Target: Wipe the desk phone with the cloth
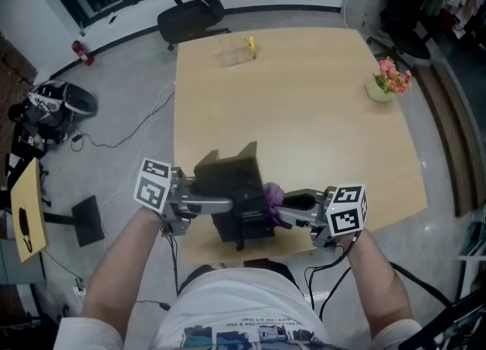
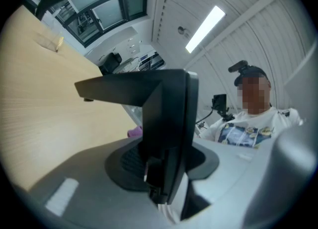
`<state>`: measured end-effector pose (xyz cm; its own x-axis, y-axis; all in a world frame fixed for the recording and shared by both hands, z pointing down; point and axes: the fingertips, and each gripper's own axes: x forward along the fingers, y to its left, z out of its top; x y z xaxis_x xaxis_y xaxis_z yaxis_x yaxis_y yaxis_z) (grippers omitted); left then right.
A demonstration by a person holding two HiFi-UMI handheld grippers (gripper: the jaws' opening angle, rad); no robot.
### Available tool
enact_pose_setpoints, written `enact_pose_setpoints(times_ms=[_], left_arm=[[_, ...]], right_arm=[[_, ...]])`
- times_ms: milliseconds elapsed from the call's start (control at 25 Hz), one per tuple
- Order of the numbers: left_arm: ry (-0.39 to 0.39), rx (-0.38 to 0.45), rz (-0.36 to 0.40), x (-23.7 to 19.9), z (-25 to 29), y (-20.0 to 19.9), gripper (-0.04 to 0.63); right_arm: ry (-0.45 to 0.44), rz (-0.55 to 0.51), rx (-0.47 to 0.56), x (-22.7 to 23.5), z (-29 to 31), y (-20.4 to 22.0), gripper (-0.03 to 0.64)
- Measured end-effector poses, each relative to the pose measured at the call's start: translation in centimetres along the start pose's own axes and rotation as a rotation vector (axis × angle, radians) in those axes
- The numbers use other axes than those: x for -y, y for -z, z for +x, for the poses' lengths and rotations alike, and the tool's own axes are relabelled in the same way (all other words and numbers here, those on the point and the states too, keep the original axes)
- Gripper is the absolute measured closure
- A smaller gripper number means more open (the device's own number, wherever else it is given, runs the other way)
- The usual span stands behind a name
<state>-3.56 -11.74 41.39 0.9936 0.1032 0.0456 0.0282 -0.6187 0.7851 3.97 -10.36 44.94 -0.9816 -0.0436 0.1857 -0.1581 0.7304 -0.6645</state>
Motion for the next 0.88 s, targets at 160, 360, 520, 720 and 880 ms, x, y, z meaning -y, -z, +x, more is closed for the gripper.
enact_pose_setpoints(times_ms=[160, 360, 520, 720, 880], left_arm=[[0.009, 0.001, 0.008, 0.2, -0.1, -0.1, 0.417], [0.020, -0.013, 0.014, 0.7, 0.6, 0.0, 0.417], [0.034, -0.038, 0.013, 1.2, 1.3, 0.8, 0.417], [0.033, -0.041, 0.003, 1.4, 1.3, 1.3, 0.417], [0.033, -0.036, 0.004, 1.6, 0.8, 1.5, 0.417]], right_arm=[[0.003, -0.012, -0.045, 0.0, -0.4, 1.6, 0.528], [0.060, -0.015, 0.056, 1.5, -0.6, -2.3, 0.528], [0.051, -0.026, 0.117, 1.8, 0.7, -5.3, 0.528], [0.004, -0.038, 0.099, 0.7, 2.9, -5.6, 0.528], [-0.014, -0.039, 0.032, 0.2, 3.9, -3.1, 0.528]])
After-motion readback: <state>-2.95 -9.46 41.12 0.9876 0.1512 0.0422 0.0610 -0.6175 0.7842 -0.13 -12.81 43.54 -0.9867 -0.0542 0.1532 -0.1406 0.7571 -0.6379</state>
